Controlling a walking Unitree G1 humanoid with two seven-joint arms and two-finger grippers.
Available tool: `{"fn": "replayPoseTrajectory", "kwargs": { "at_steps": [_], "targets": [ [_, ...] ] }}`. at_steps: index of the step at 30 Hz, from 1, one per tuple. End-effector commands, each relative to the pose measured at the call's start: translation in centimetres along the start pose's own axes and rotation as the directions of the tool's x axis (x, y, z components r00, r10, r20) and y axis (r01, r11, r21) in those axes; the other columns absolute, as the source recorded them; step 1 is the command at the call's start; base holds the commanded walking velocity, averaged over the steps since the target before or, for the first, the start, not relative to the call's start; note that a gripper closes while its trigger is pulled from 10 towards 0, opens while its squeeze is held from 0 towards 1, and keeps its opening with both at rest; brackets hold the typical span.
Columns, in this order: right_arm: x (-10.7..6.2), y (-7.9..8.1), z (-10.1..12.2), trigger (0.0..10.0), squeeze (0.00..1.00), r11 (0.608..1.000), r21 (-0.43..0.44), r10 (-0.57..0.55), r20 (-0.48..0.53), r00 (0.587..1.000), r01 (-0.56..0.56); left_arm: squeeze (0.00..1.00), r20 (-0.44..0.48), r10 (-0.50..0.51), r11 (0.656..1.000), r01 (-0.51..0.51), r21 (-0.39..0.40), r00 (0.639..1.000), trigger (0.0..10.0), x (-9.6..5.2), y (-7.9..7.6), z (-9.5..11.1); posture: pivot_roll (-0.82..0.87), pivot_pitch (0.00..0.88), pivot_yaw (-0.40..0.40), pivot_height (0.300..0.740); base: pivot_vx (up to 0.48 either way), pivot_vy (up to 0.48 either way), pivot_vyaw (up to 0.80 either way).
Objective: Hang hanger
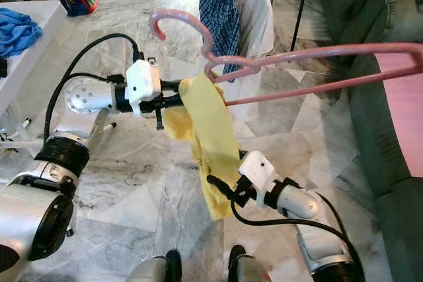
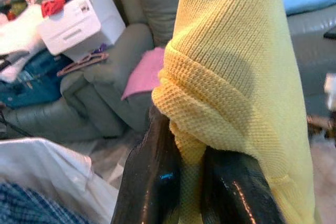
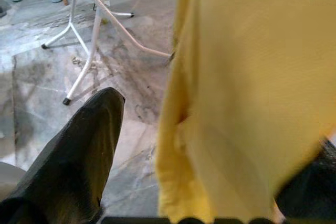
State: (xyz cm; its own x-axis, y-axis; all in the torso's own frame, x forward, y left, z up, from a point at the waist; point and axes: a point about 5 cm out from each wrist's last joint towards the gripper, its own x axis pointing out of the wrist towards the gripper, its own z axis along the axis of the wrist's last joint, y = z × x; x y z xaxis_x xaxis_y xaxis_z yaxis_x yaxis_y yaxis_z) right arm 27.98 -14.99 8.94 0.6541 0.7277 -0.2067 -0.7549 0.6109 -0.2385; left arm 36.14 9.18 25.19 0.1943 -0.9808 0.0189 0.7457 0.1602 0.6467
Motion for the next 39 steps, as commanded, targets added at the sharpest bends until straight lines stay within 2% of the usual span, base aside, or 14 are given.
{"fn": "replayPoseTrajectory", "kwargs": {
  "at_steps": [1,7,11,18,27,39],
  "targets": [
    [0.1,0.3,-0.3,0.0,0.00,1.000,0.008,0.007,-0.006,1.000,-0.007,0.00,0.042,0.018,0.999,-0.020,0.037,0.999,0.0,-0.3,0.9,1.2,0.00,0.264,0.087,0.740,0.000,0.000,0.00],
    [0.1,0.3,-1.6,0.0,0.00,0.999,0.019,-0.040,-0.040,0.998,0.041,0.00,0.070,0.038,0.997,-0.042,0.057,0.997,0.0,-0.4,2.1,2.5,0.01,0.265,0.090,0.740,0.000,0.000,0.00],
    [0.0,-0.6,-2.0,0.0,0.00,0.994,0.000,-0.112,-0.054,0.992,0.112,0.00,0.094,0.037,0.998,-0.043,0.056,0.995,0.0,-0.4,2.5,3.2,0.01,0.266,0.095,0.740,0.000,0.000,0.00],
    [-0.2,-1.3,-2.9,0.0,0.00,0.981,-0.041,-0.192,-0.083,0.978,0.189,0.00,0.104,0.026,0.997,-0.033,0.063,0.994,0.0,-0.5,2.6,3.8,0.02,0.262,0.101,0.740,0.000,0.000,0.00],
    [-0.6,-2.0,-3.3,0.0,0.00,0.969,-0.064,-0.244,-0.076,0.967,0.240,0.00,0.108,0.027,0.998,-0.033,0.057,0.994,0.0,-0.6,2.7,4.0,0.02,0.261,0.100,0.740,0.000,0.000,0.00],
    [-1.3,-2.8,-3.2,0.0,0.00,0.947,-0.101,-0.312,-0.057,0.949,0.305,0.00,0.091,0.035,0.998,-0.039,0.043,0.995,0.0,-0.8,2.2,3.5,0.02,0.263,0.096,0.740,0.000,0.000,0.00]
  ]
}}
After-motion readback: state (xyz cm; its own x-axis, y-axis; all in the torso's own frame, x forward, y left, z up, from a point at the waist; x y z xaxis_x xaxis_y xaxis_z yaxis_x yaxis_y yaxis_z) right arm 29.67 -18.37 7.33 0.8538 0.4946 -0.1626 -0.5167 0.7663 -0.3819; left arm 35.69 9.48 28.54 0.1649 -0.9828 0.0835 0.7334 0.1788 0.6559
